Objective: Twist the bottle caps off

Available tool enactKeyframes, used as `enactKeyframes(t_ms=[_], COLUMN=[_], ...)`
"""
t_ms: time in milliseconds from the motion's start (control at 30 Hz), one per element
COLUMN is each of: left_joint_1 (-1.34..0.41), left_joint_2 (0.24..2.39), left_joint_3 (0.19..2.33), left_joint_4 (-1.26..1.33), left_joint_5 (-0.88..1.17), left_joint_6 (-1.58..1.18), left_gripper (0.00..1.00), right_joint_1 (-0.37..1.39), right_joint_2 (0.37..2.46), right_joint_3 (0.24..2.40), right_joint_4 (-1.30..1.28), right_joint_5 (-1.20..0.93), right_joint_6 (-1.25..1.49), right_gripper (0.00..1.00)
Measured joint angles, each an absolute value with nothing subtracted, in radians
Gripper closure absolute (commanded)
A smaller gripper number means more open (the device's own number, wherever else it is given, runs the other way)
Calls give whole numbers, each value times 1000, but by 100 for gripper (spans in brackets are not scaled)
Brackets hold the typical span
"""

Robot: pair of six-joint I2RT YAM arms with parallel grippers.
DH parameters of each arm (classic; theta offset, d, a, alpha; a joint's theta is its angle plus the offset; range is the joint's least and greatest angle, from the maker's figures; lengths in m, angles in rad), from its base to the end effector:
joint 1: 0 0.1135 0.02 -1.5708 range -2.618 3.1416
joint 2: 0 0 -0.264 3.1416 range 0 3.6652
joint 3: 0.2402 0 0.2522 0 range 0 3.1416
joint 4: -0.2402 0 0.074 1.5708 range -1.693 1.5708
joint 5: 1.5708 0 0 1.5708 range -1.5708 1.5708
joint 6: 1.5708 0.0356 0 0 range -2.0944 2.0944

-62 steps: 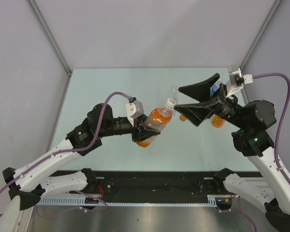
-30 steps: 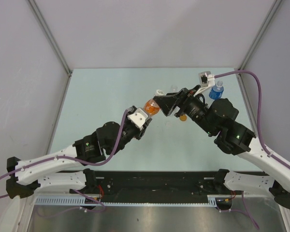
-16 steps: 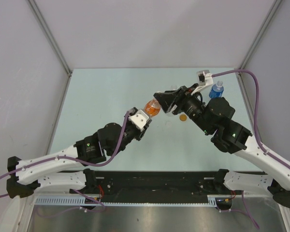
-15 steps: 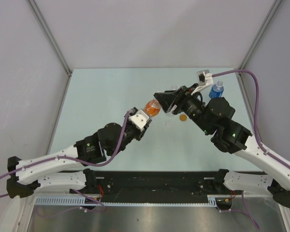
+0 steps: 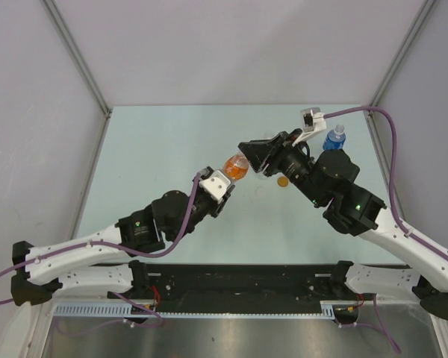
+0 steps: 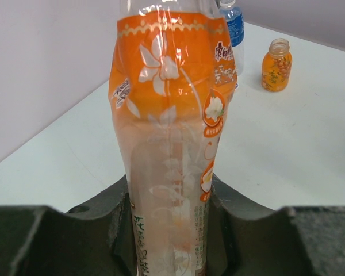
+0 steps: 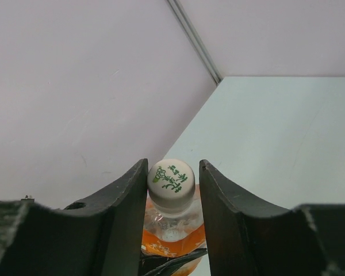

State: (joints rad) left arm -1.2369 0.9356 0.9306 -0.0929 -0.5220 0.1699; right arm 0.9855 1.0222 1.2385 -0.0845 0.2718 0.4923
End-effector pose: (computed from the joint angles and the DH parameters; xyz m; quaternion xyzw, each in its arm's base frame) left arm 0.0866 -0.1954 0.3745 0.3308 0.6580 -0.1654 0.6560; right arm 0.1273 0.1748 0.4642 -0.0606 0.6581 0.4359 0.6110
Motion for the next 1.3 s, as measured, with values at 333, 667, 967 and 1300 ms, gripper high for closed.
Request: enactKeyframes(t_ms=[333,667,967,1300], left_joint_1=[-1238,-1225,-1068,-912], left_joint_2=[935,862,852,983], left_joint_3=[928,928,1027,1072], left_joint_4=[-89,-118,-154,15], left_joint_5=[-529,-358,237,958], left_joint_6=[177,143,-8,-252], left_gripper=[100,100,100,99], right_joint_1=[986,958,831,781], right_joint_2=[1022,999,934,915], right_joint_3=[1239,1243,1243,1230], right_joint_4=[-82,-47,86,256], right_joint_5=[261,78,-400,-802], right_joint_6=[468,416,409,420], right_gripper=[100,100,100,100])
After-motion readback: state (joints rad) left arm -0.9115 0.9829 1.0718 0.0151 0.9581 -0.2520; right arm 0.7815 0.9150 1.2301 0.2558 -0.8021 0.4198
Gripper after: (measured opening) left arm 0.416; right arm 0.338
